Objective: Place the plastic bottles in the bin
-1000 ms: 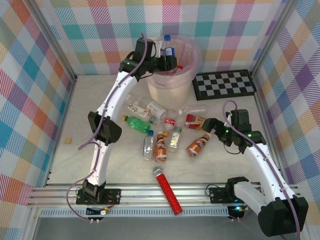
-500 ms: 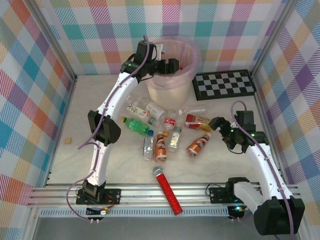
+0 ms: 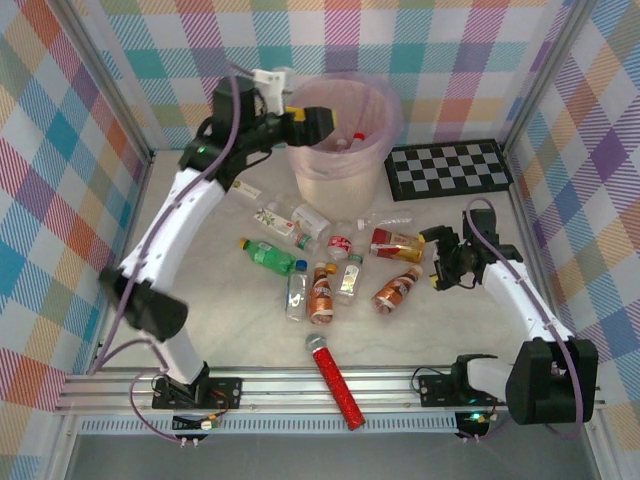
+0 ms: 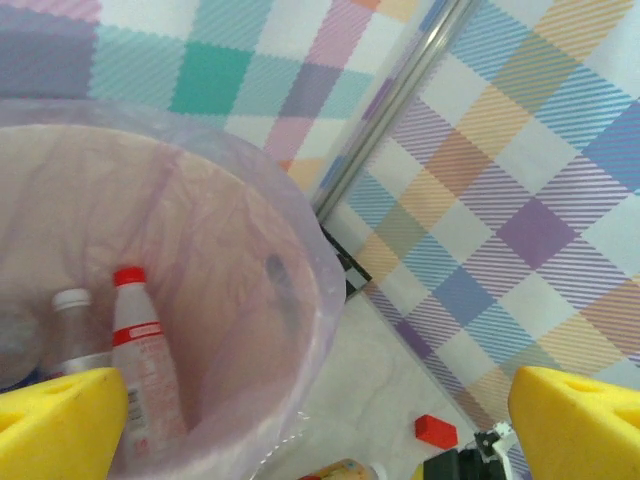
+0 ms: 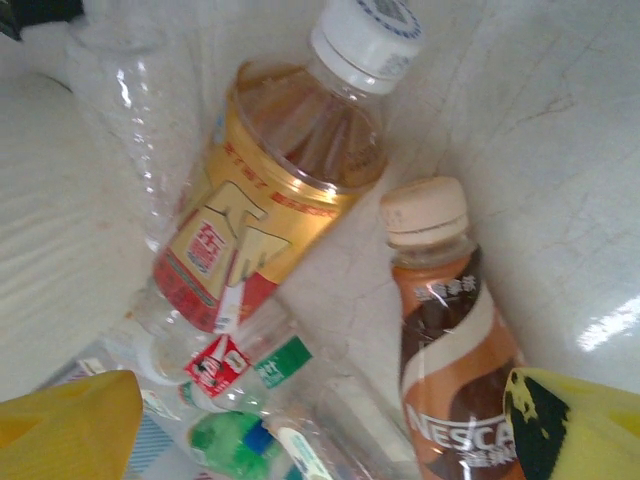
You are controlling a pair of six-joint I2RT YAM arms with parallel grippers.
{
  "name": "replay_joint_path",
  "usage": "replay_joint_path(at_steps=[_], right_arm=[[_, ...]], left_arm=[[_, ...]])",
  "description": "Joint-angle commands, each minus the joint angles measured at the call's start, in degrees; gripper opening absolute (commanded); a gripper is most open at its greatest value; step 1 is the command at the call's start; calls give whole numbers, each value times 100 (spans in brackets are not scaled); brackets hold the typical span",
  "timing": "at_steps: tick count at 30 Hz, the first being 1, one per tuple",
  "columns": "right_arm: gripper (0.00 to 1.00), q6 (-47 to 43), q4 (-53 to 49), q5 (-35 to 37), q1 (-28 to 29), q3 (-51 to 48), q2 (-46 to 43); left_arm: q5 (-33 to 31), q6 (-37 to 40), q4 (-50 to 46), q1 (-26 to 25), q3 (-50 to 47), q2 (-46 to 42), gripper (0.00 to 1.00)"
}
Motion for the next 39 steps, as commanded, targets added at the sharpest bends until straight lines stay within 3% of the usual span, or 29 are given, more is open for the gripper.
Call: replay_joint_path(at_steps=[1,8,17,23,35,39], right_arm=[[92,764,402,117,-34,219,212],[91,1066,734,-225,-21,694,1242],[90,1414,1098,-300,118,937,2080],[89,1634,1204,-144,320,1020,2471],[83,1820,1395,-28,382,1054,2995],[74,1821,1462,-62,382,1040,3038]], left_arm=[[-490,214,277,71,-1318,-961,97],[-1150,-182,168,80,-4211,-2746,98],[-1524,-1147,291,84,-6348,-4155,98],[-2298,-958,-243,89,-6528,-4739,98],[-2359,-911,-296,96,-6651,-4754,99],[-2442,-1397,-418,98,-6790,-4625,99]])
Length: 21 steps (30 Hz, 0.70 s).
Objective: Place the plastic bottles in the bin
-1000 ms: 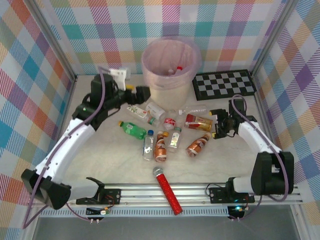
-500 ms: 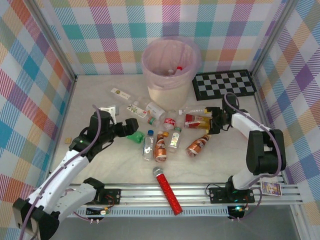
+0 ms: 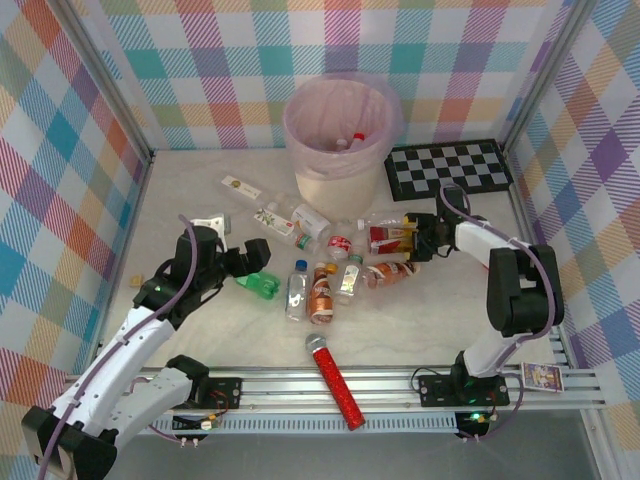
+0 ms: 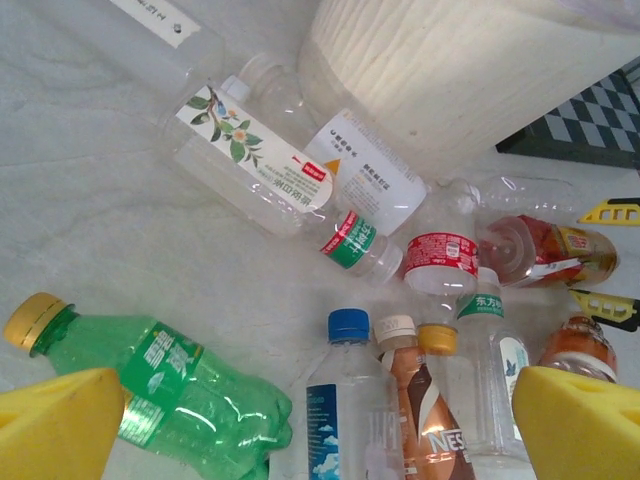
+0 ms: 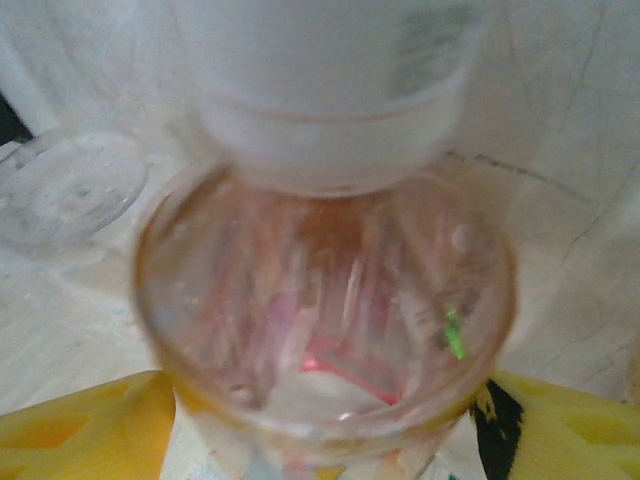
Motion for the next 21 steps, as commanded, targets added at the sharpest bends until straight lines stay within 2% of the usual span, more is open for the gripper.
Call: replay_joint_path(at_steps=[1,5,7,11,21], right_arm=[[72,45,-94,80,34,-5,110],[66,3,-98,140,32,-5,5],[62,-10,-83,123,32,4,-55],[55,-69,-144,101,32,33,-309],[49,-705,-937,536,-160,241,-1650]], left_arm=[[-140,-599,-264,44,-230,134,99],[-484,-1355,-1014,45,-625,79,99],[-631,-1619,-1029,44,-923,-187,99],[-544,-2168,-553,52,-1457,-542,98],[-35,-2966,733,87,-2155,-93,99]])
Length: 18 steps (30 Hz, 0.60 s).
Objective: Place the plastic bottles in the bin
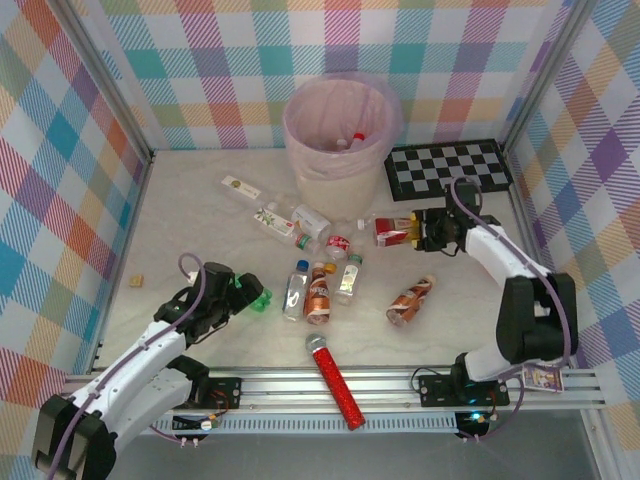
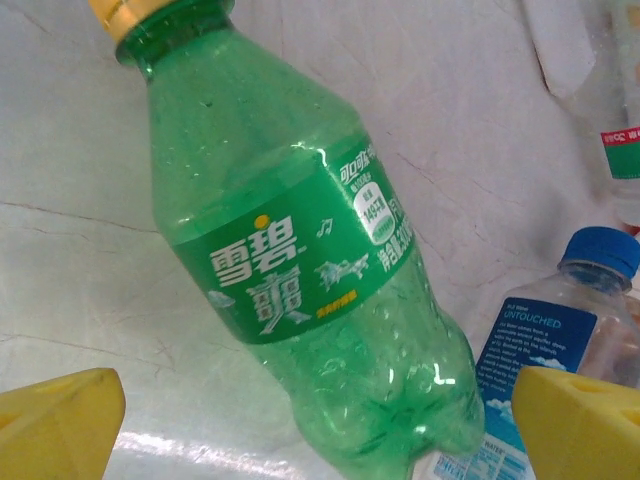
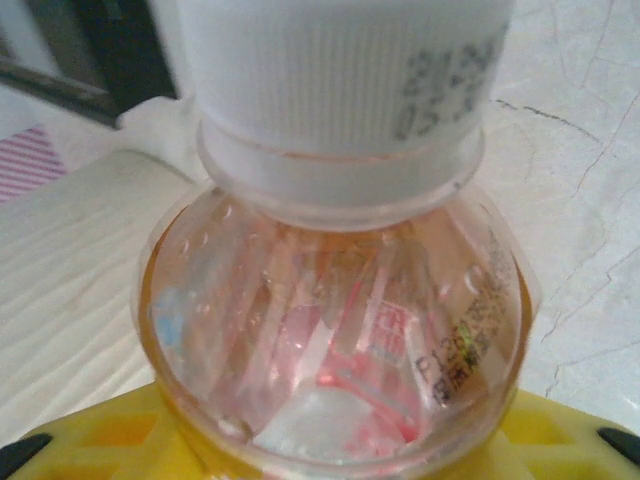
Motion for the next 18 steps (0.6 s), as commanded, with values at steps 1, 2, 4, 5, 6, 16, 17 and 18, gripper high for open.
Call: replay_joint_path(at_steps=[1,2,4,5,6,16,17,18], right_arm=[[49,-504,-524,255,-137,268,-526],[48,-745,-640,329,-169,350,-677],[47,-1324,-890,552,-191,588,-933],[46,-1581,-1053,677,-188,724,-1049],[45,-1797,-1147,764,-195,833,-1165],[44,-4184,-510,-161,-68,1815,-1412],[44,-4443,-484,-267,27,2004,-1373],[44,-4714,-521,-275,148,2215,-1317]], left_arm=[[205,-437,709,56,-189,100,98],[238,-479,759,57,-239,147,98],[293,-553,1145,66,-321,269,98],[330,-589,1252,73,-347,343,98],[372,-610,1366,76,-372,422,97],[587,-595,1975,83,-390,1086,91],[597,-595,2027,85,-386,1149,89],[597,-586,2076,85,-390,1221,88]])
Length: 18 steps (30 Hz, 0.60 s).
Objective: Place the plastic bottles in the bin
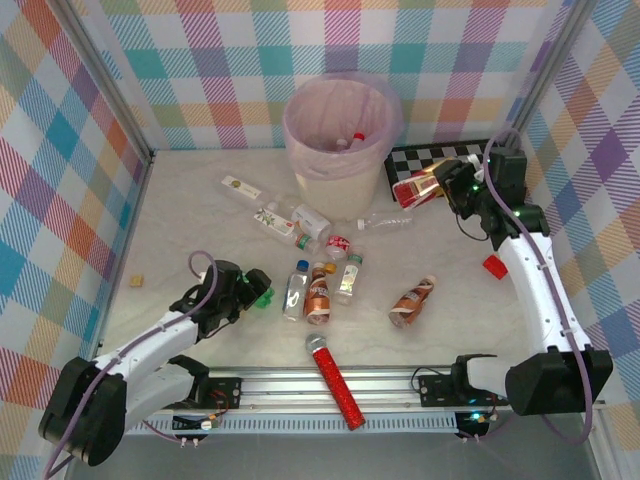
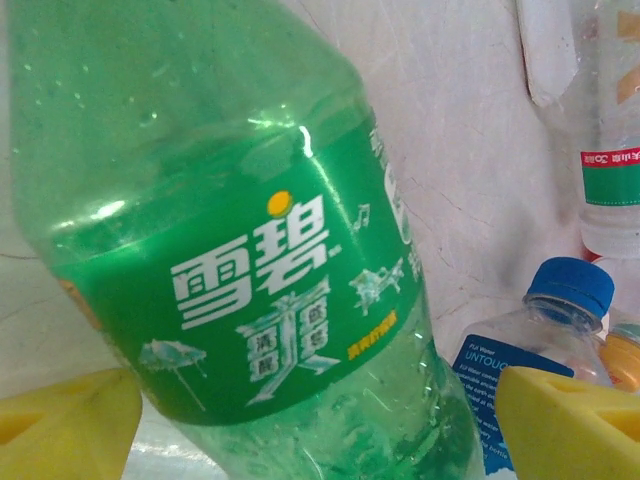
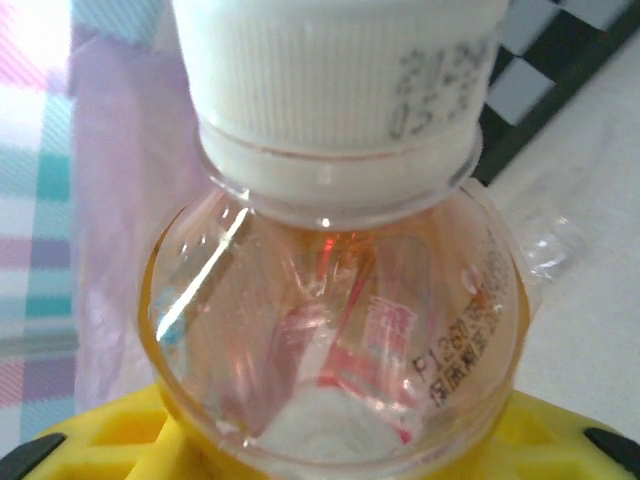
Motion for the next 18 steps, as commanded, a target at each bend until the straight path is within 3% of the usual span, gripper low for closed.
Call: replay_joint_path(at_steps=[1,13,18], right_arm=[[44,-1455,279,-422,330,682,133],[46,-3029,696,-557,988,2471,1263],[48,-4117,-5,-173,1419,3787,2220]], left_arm=[[90,8,346,47,-36,176,86],[-50,146,518,48,8,503,68],[-153,281,135,50,60,239,62]])
